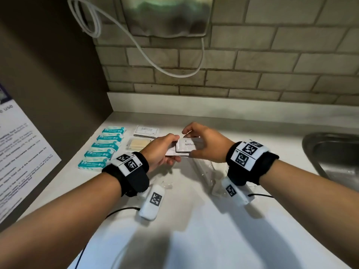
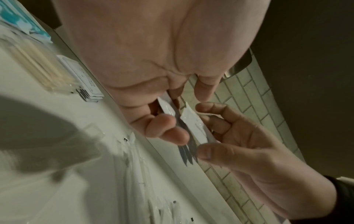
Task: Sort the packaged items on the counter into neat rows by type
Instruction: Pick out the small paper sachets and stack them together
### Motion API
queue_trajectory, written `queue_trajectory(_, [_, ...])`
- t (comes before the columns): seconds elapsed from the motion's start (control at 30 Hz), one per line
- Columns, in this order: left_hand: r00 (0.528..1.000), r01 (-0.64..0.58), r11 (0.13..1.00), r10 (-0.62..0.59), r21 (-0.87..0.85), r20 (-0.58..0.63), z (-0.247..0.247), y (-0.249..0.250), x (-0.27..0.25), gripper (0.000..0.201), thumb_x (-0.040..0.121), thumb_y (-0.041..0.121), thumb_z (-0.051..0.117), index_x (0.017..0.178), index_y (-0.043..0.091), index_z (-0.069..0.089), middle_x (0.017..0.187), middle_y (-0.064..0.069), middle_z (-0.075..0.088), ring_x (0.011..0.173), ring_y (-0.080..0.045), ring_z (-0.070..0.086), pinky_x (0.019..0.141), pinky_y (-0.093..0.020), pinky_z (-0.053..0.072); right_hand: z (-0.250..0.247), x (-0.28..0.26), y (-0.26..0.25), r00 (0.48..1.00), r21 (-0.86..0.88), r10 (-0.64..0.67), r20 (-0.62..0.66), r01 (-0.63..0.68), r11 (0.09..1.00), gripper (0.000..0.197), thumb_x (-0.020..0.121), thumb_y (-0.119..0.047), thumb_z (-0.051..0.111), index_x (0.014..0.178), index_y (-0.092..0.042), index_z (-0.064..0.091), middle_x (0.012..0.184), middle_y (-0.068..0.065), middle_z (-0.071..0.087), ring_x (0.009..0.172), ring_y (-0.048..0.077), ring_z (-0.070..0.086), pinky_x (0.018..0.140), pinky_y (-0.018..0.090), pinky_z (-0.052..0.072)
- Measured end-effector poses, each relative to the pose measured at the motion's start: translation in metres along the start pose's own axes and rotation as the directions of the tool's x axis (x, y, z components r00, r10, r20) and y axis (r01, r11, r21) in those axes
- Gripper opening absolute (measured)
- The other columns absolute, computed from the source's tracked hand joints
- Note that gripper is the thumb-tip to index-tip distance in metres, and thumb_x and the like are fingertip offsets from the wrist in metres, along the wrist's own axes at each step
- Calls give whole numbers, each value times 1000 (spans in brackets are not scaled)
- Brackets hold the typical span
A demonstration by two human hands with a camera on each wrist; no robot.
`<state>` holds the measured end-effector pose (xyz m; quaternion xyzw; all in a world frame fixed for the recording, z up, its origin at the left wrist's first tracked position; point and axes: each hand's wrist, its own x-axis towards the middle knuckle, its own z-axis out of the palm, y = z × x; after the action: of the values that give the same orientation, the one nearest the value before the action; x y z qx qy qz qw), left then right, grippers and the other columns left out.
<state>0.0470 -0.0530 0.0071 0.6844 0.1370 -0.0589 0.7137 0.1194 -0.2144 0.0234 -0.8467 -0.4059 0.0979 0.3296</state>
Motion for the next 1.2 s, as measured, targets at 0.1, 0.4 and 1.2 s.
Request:
queue_trajectory(0.1, [999, -18, 999, 17, -27, -32, -8, 3, 0, 29, 99, 31, 40, 107, 9, 56, 99, -15, 58, 52, -18, 55, 49, -28, 32, 9, 6, -5, 998, -165, -58, -27, 52, 985, 57, 78, -21, 75, 129, -17, 51, 119, -3, 65, 107, 19, 51, 85, 27, 39])
queue_trajectory(0.4, [996, -31, 999, 29, -20, -85, -56, 10, -18, 26, 98, 15, 35, 105, 6, 59, 90, -12, 59, 58, -22, 55, 52, -29, 33, 39, 45, -38, 988, -35, -43, -148, 38, 999, 44, 80, -18, 73, 121, -24, 59, 105, -8, 63, 88, 9, 49, 79, 21, 38])
queue_trajectory(1.2, [998, -59, 978, 60, 202, -1, -63, -12, -3, 32, 95, -1, 39, 115, 20, 53, 74, -3, 44, 64, -23, 58, 49, -23, 39, 96, 30, -31, 922, 205, 319, -218, -276, 939, 43, 93, -32, 59, 131, -14, 49, 104, 10, 58, 95, 23, 62, 86, 36, 48])
